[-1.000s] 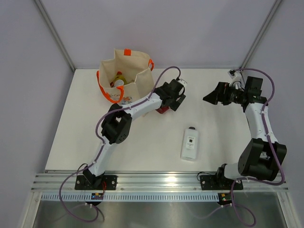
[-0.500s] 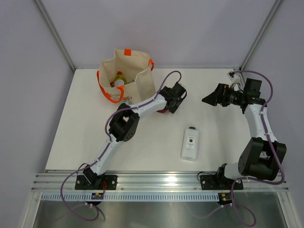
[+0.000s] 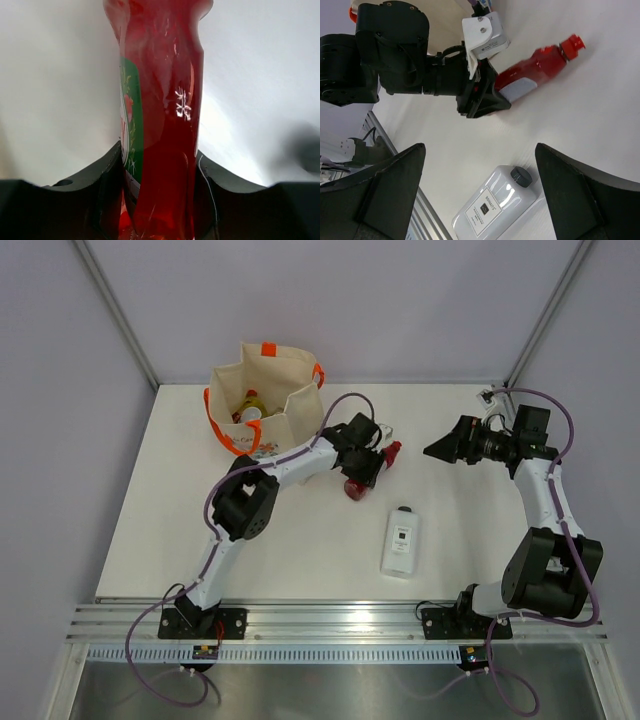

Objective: Place the personal care products into the canvas bag

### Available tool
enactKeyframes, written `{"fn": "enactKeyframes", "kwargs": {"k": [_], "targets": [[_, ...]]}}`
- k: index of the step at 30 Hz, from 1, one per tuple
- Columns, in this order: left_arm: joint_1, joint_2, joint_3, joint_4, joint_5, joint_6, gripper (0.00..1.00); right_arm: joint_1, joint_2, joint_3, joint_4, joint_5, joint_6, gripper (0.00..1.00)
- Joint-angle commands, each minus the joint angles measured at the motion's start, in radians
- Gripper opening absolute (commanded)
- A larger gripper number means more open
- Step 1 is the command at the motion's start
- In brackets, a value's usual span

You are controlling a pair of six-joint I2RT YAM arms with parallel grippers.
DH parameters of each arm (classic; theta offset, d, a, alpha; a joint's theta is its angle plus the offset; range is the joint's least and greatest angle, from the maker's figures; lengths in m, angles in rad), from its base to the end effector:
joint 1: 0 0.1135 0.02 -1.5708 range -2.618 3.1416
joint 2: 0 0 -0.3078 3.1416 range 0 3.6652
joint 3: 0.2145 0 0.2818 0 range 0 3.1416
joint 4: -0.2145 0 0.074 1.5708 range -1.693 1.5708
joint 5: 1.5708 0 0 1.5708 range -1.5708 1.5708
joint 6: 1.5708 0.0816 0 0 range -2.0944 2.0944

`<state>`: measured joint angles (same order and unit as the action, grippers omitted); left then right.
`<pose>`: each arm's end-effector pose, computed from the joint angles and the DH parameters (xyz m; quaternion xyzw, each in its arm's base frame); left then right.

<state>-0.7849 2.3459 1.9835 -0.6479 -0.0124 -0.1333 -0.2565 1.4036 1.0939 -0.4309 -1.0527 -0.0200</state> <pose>0.4229 -0.4211 0.1601 0.3060 0.9110 -0.1172 0.2506 0.3408 -0.0161 0.3130 -0.1078 0.8096 0.4073 0.4087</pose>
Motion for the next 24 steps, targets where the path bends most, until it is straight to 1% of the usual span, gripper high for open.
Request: {"fn": "enactKeyframes", "kwargs": {"k": [1,2,3,5,8,13,17,20,24], "targets": [[0.022,-0.105,-0.199,0.153,0.598,-0.196,0.02,-0.004,-0.028,-0.011,0.008,-0.066,-0.008,1.00],[0.030,-0.124,-0.243,0.263,0.715,-0.230,0.02,-0.004,-0.031,-0.014,0.001,-0.076,-0.017,1.00],[0.041,-0.141,-0.320,0.308,0.756,-0.292,0.01,-0.004,-0.031,-0.020,-0.006,-0.082,-0.023,0.99],[0.052,-0.178,-0.401,0.425,0.840,-0.363,0.00,-0.004,-0.034,-0.025,-0.026,-0.092,-0.038,0.99],[0.065,-0.200,-0.454,0.549,0.920,-0.454,0.00,-0.004,-0.035,-0.032,-0.043,-0.098,-0.058,1.00],[0.075,-0.258,-0.520,0.709,0.980,-0.560,0.00,-0.004,-0.055,-0.028,-0.077,-0.107,-0.087,1.00],[0.093,-0.310,-0.554,0.820,1.005,-0.687,0.00,-0.004,-0.064,-0.020,-0.101,-0.130,-0.110,1.00],[0.102,-0.352,-0.569,0.896,1.022,-0.767,0.00,-0.004,-0.069,-0.006,-0.144,-0.167,-0.172,0.99],[0.104,-0.437,-0.578,0.994,1.045,-0.856,0.00,-0.004,-0.071,0.011,-0.173,-0.165,-0.218,1.00]]}}
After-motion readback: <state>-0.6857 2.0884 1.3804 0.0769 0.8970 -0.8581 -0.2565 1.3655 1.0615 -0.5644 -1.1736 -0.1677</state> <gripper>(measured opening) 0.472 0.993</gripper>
